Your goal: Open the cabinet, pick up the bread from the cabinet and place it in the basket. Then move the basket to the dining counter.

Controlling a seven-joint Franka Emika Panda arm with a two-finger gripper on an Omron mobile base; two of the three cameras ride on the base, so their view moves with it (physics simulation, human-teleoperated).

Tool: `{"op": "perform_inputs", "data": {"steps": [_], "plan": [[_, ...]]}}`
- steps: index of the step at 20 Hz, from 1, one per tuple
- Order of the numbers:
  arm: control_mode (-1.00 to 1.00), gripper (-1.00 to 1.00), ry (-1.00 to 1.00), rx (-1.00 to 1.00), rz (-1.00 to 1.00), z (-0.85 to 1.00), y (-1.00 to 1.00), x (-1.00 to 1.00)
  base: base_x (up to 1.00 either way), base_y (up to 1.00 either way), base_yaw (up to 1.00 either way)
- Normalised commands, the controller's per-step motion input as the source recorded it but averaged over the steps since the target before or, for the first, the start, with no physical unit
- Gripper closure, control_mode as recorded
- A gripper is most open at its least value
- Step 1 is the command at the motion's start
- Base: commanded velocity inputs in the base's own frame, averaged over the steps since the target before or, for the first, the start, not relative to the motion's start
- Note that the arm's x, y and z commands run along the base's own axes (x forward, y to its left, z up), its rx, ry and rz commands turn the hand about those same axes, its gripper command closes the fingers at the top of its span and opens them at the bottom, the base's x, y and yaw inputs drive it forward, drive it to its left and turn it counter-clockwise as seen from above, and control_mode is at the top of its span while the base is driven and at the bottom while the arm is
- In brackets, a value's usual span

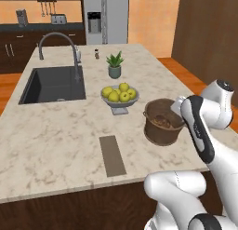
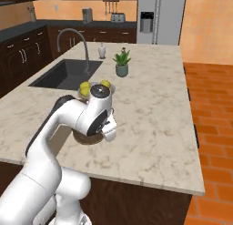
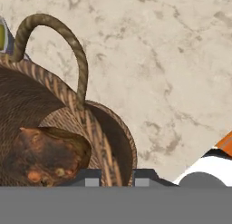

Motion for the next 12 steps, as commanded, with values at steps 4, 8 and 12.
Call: {"op": "perform_inputs", "data": {"steps": [4,8,12], "plan": [[-1.0,1.0,0.0,0.0,0.06,-0.59,-0.29,0.69,0.0,0.0,0.0],[-1.0,1.0,0.04,-0.01,0.0,-0.57,-0.01,0.37,0.0,0.0,0.0],[-1.0,1.0,0.08,-0.02,0.0,-0.65,-0.02,0.19,0.0,0.0,0.0]]}}
